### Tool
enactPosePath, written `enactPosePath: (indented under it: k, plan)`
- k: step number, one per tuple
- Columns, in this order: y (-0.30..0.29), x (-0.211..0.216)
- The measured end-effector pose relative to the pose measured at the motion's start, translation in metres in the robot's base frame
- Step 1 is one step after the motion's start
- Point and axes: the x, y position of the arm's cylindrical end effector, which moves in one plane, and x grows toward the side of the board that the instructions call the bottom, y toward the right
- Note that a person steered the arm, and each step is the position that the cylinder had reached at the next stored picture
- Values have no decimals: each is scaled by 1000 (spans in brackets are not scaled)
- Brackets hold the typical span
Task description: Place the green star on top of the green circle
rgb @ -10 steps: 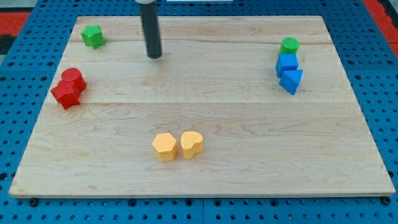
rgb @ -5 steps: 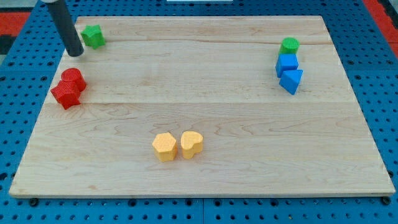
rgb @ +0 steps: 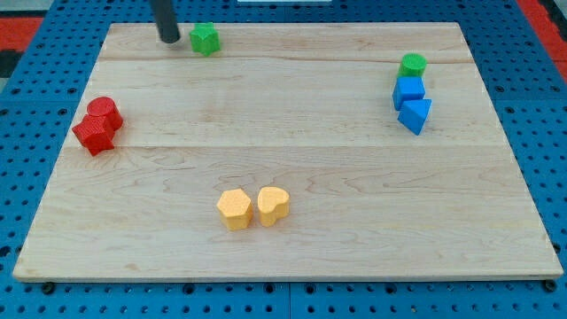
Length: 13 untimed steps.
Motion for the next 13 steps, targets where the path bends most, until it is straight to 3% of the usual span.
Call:
enactPosePath:
  k: [2,4,6,8,11,13]
  plan:
    - [81,15]
    - [83,12]
    - [154,4]
    - [129,26]
    - [270,20]
    - [302,14]
